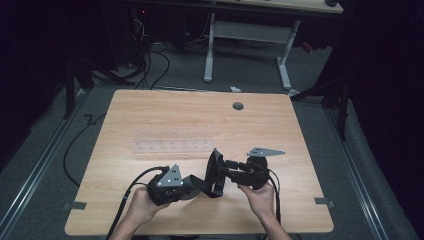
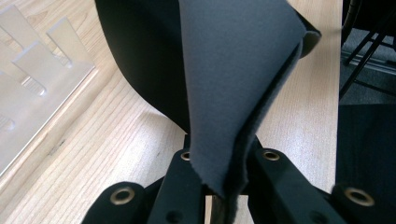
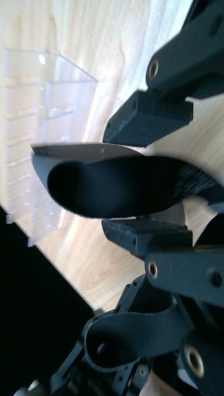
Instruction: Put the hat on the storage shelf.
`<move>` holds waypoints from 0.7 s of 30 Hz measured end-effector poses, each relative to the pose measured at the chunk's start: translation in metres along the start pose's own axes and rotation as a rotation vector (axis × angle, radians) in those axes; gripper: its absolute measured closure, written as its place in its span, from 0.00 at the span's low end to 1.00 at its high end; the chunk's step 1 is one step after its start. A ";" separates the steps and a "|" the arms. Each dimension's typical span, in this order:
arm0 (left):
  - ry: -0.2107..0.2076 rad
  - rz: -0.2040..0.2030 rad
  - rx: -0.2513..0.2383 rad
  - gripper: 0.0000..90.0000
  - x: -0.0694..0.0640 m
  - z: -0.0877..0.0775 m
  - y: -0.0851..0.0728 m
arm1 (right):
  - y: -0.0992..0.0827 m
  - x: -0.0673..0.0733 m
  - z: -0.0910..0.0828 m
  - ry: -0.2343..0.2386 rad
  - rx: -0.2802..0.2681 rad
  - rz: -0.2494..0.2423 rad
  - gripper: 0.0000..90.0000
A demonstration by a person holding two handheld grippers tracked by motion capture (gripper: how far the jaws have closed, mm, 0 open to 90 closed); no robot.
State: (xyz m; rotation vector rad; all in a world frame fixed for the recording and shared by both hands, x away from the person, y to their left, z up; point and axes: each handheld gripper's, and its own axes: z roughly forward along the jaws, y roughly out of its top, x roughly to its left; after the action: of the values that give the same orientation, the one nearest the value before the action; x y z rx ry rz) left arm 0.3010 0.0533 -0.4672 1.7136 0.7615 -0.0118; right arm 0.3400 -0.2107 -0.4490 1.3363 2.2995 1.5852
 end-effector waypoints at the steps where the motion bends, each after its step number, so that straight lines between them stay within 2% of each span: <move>1: -0.001 -0.005 -0.008 0.96 0.000 -0.001 0.000 | -0.001 -0.002 -0.003 0.003 -0.013 0.003 0.54; 5: -0.003 -0.027 -0.029 0.96 0.002 -0.006 0.003 | -0.011 -0.014 -0.015 -0.032 -0.048 0.024 0.51; 6: -0.002 -0.036 -0.038 0.96 0.003 -0.006 0.004 | -0.014 -0.017 -0.017 -0.058 -0.042 0.026 0.51; 8: 0.000 -0.051 -0.052 0.96 0.004 -0.008 0.006 | -0.021 -0.025 -0.017 -0.138 -0.022 0.004 0.51; 13: -0.004 -0.091 -0.082 0.96 0.007 -0.014 0.012 | -0.038 -0.045 -0.014 -0.316 0.037 -0.014 0.50; 14: 0.001 -0.086 -0.088 0.96 0.007 -0.015 0.012 | -0.041 -0.049 -0.013 -0.355 0.044 -0.033 0.50; 21: 0.013 -0.114 -0.146 0.96 0.011 -0.025 0.019 | -0.053 -0.067 -0.007 -0.556 0.095 -0.085 0.48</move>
State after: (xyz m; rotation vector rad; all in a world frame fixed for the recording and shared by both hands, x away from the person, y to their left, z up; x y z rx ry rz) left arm 0.3096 0.0787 -0.4477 1.5323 0.8482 -0.0229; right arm 0.3460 -0.2654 -0.5140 1.4450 2.0623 0.9291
